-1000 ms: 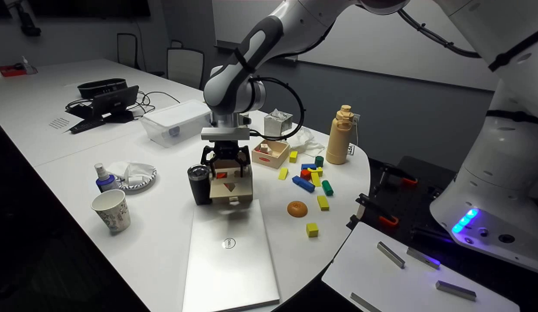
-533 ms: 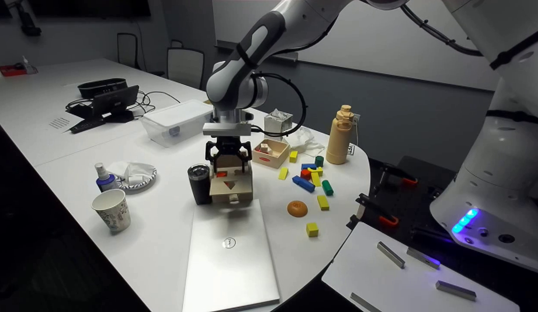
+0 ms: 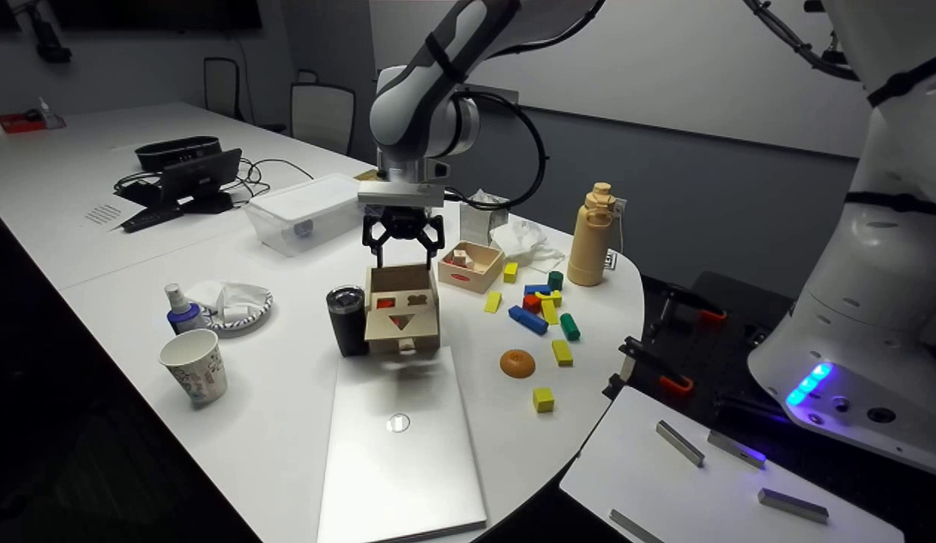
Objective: Open the lid on the wooden toy box.
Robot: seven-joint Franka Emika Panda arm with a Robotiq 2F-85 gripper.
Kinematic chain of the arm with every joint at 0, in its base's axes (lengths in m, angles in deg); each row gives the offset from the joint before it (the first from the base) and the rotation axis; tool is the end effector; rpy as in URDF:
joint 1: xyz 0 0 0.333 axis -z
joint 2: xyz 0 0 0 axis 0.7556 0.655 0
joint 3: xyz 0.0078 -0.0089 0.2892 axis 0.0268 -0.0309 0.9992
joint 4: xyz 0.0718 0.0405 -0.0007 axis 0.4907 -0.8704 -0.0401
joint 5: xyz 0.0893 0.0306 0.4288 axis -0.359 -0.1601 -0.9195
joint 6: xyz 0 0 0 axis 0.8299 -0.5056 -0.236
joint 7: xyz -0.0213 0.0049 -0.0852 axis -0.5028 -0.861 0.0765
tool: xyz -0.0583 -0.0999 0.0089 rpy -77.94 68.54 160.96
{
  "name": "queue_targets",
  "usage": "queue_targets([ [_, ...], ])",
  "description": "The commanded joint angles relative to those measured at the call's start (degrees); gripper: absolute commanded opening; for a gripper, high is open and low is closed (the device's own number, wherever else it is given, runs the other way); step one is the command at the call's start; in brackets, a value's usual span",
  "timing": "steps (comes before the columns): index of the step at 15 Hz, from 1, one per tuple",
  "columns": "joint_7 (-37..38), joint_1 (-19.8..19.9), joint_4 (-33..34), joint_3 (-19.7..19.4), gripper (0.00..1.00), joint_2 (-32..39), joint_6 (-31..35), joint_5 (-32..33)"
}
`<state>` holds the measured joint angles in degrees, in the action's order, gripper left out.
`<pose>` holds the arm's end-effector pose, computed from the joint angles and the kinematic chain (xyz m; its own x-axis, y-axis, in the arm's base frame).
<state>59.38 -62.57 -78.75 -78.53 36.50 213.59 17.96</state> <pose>0.6499 0.1586 0.1094 0.6585 -0.7384 -0.1454 -0.7502 -0.6594 -0.0489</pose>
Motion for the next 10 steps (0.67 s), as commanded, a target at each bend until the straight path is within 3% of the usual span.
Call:
queue_targets([
  [1,3.9,-2.4,-6.7,-2.0,1.00,-7.5,1.6,3.7],
  [6,10.1,-4.1,-10.4,-3.9,1.00,-13.8,1.6,12.1],
  [10,12.2,-3.5,-11.5,-3.3,1.00,-16.2,1.2,16.3],
])
